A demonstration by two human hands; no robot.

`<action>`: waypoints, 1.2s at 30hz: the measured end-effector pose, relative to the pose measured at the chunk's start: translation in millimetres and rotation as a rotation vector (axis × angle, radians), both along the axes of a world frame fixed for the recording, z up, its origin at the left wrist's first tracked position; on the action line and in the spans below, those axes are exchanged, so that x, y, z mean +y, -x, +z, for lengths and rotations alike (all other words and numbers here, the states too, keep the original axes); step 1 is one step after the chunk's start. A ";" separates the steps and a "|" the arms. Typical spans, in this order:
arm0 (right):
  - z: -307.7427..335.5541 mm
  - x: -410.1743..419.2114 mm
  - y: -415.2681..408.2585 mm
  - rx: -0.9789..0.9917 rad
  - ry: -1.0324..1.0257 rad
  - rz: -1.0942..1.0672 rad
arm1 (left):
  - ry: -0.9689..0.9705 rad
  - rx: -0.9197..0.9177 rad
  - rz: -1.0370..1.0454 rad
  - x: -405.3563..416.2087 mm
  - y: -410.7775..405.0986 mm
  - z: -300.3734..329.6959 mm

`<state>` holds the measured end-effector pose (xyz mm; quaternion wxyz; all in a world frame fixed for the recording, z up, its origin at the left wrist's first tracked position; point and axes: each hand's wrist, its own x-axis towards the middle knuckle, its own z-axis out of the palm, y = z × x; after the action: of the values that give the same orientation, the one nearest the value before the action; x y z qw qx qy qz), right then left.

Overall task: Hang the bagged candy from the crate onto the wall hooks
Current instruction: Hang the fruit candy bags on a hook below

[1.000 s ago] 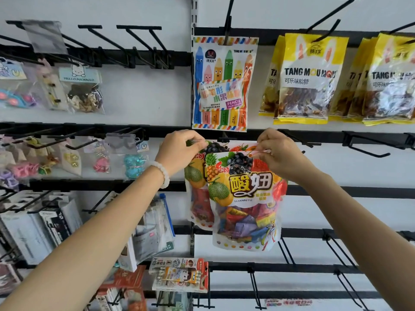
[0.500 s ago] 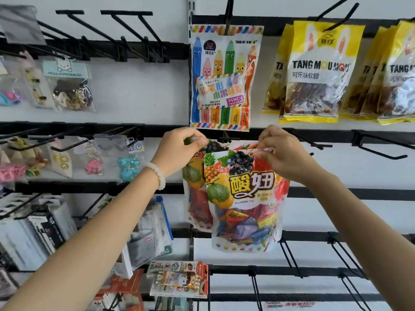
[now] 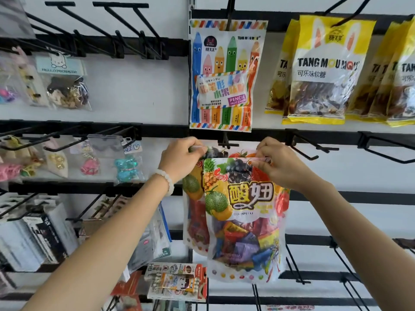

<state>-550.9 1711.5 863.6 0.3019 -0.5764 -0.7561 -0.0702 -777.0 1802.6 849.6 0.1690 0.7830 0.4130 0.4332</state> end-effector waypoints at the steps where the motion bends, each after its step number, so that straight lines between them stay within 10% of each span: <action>1: -1.6 3.2 -0.8 0.003 -0.002 -0.012 | -0.021 -0.003 0.018 0.9 -1.4 -2.5; 22: -31.9 8.2 5.7 -0.103 -0.097 -0.171 | -0.059 -0.111 0.022 0.9 -1.5 -12.7; 36: -20.0 -26.0 39.3 -0.073 -0.105 -0.043 | -0.263 0.146 0.072 -65.2 5.5 -23.8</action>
<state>-590.2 1685.4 843.7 0.3022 -0.5732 -0.7492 -0.1372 -782.5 1737.4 825.7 0.0190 0.8125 0.3918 0.4311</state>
